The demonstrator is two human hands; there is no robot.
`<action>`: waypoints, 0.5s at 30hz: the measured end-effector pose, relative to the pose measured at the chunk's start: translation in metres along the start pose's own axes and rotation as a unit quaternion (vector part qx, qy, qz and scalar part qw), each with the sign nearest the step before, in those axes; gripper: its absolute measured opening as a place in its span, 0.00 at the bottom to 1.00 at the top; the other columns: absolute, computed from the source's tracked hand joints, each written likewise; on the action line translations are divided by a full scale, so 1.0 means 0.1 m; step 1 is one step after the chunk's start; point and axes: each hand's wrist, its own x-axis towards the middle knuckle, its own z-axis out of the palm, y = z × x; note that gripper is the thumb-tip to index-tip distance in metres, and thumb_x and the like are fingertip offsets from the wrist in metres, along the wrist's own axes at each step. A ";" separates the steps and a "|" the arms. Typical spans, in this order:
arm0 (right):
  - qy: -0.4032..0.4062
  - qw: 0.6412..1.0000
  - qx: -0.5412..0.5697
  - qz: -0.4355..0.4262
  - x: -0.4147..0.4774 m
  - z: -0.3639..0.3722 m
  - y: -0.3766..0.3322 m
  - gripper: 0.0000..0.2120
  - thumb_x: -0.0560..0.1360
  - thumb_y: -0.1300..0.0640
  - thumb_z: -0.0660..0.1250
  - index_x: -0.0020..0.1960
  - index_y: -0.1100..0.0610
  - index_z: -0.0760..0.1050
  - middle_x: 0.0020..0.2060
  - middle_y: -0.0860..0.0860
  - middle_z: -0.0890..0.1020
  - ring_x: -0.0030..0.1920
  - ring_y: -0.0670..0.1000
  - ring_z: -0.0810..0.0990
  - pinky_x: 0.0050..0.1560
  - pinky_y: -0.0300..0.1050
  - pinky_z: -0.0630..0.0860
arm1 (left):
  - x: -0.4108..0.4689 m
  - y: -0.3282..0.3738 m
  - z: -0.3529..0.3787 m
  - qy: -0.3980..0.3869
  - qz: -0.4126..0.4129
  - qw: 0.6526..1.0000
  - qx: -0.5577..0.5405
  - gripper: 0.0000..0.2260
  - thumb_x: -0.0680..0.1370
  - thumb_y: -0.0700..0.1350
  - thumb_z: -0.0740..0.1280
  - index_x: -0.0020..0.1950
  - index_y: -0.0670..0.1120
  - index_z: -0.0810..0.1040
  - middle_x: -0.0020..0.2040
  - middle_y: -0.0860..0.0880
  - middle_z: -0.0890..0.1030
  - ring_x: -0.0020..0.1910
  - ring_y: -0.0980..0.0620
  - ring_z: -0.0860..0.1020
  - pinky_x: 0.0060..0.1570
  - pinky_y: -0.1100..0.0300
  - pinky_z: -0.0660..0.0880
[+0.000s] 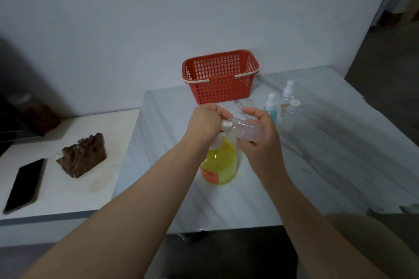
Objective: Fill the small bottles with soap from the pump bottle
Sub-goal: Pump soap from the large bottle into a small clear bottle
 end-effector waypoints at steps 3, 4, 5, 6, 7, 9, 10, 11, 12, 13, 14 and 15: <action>-0.006 1.000 0.000 0.007 -0.01 0.00 0.02 0.25 0.61 0.64 0.64 0.57 0.54 0.71 0.40 0.47 0.78 0.38 0.38 0.77 0.39 0.27 0.71 | 0.04 -0.04 -0.03 0.004 0.012 1.000 0.023 0.16 0.69 0.26 0.57 0.33 0.44 0.75 0.34 0.47 0.77 0.33 0.53 0.74 0.30 0.64 0.68; -0.008 1.000 -0.005 0.007 -0.01 -0.01 0.03 0.25 0.62 0.65 0.65 0.58 0.54 0.71 0.40 0.47 0.77 0.39 0.39 0.77 0.40 0.27 0.71 | 0.06 -0.05 -0.03 0.009 0.017 0.999 0.040 0.17 0.68 0.25 0.57 0.32 0.45 0.75 0.33 0.48 0.77 0.33 0.53 0.73 0.27 0.66 0.68; -0.008 1.000 -0.009 0.010 0.00 -0.01 0.05 0.25 0.63 0.68 0.66 0.58 0.53 0.71 0.40 0.47 0.77 0.39 0.39 0.77 0.40 0.28 0.71 | 0.08 -0.08 -0.03 0.013 0.022 0.998 0.057 0.18 0.67 0.24 0.57 0.32 0.46 0.75 0.33 0.49 0.77 0.32 0.54 0.73 0.23 0.69 0.67; -0.007 1.000 -0.013 0.013 0.01 -0.01 0.06 0.26 0.64 0.71 0.66 0.58 0.53 0.71 0.40 0.47 0.77 0.39 0.39 0.77 0.40 0.28 0.72 | 0.09 -0.08 -0.02 0.016 0.027 0.997 0.069 0.19 0.67 0.24 0.56 0.31 0.46 0.75 0.33 0.49 0.77 0.31 0.54 0.73 0.20 0.71 0.65; -0.008 1.000 -0.013 0.019 0.02 -0.01 0.08 0.27 0.65 0.74 0.66 0.58 0.52 0.71 0.41 0.47 0.77 0.39 0.39 0.76 0.40 0.28 0.71 | 0.10 -0.10 -0.01 0.016 0.028 0.997 0.072 0.19 0.66 0.24 0.56 0.31 0.46 0.75 0.32 0.49 0.77 0.31 0.54 0.72 0.18 0.72 0.64; -0.008 1.000 -0.010 0.023 0.03 0.00 0.08 0.27 0.64 0.73 0.66 0.58 0.52 0.71 0.41 0.47 0.77 0.39 0.39 0.76 0.40 0.28 0.71 | 0.11 -0.11 -0.01 0.021 0.032 0.997 0.067 0.18 0.65 0.24 0.56 0.31 0.46 0.75 0.33 0.48 0.77 0.31 0.54 0.72 0.18 0.72 0.63; -0.008 1.000 -0.008 0.023 0.04 0.01 0.08 0.26 0.64 0.71 0.66 0.58 0.52 0.71 0.41 0.47 0.77 0.39 0.39 0.76 0.40 0.28 0.71 | 0.12 -0.12 -0.02 0.025 0.035 0.997 0.065 0.18 0.65 0.24 0.55 0.31 0.46 0.75 0.33 0.48 0.77 0.31 0.54 0.72 0.18 0.72 0.63; -0.006 1.000 -0.006 0.026 0.04 0.02 0.09 0.26 0.63 0.70 0.66 0.58 0.52 0.71 0.40 0.47 0.77 0.38 0.39 0.76 0.39 0.28 0.71 | 0.13 -0.13 -0.01 0.027 0.037 0.997 0.063 0.18 0.65 0.24 0.55 0.30 0.46 0.75 0.33 0.48 0.77 0.31 0.53 0.72 0.19 0.72 0.63; -0.005 1.000 -0.004 0.030 0.04 0.02 0.10 0.26 0.63 0.69 0.66 0.58 0.52 0.71 0.40 0.47 0.77 0.38 0.39 0.76 0.39 0.28 0.71 | 0.13 -0.14 0.00 0.029 0.038 0.997 0.062 0.18 0.65 0.24 0.55 0.30 0.46 0.75 0.33 0.48 0.77 0.31 0.53 0.72 0.21 0.71 0.65; -0.004 0.999 -0.004 0.033 0.04 0.03 0.10 0.26 0.63 0.69 0.66 0.58 0.52 0.71 0.40 0.47 0.77 0.38 0.39 0.76 0.39 0.28 0.71 | 0.12 -0.14 0.00 0.034 0.038 0.997 0.056 0.18 0.65 0.25 0.54 0.31 0.45 0.75 0.34 0.46 0.78 0.33 0.51 0.73 0.24 0.69 0.67; -0.004 0.999 -0.005 0.036 0.04 0.03 0.10 0.26 0.64 0.70 0.67 0.58 0.52 0.71 0.40 0.47 0.76 0.38 0.39 0.76 0.39 0.28 0.71 | 0.12 -0.14 0.01 0.040 0.036 0.997 0.050 0.17 0.66 0.26 0.54 0.31 0.45 0.75 0.35 0.45 0.78 0.34 0.50 0.74 0.28 0.65 0.69; -0.003 0.999 -0.005 0.037 0.04 0.03 0.11 0.26 0.63 0.70 0.66 0.58 0.52 0.71 0.40 0.47 0.76 0.38 0.39 0.76 0.39 0.28 0.70 | 0.12 -0.14 0.01 0.045 0.034 0.997 0.044 0.17 0.67 0.28 0.53 0.31 0.45 0.75 0.36 0.44 0.78 0.36 0.48 0.75 0.31 0.63 0.69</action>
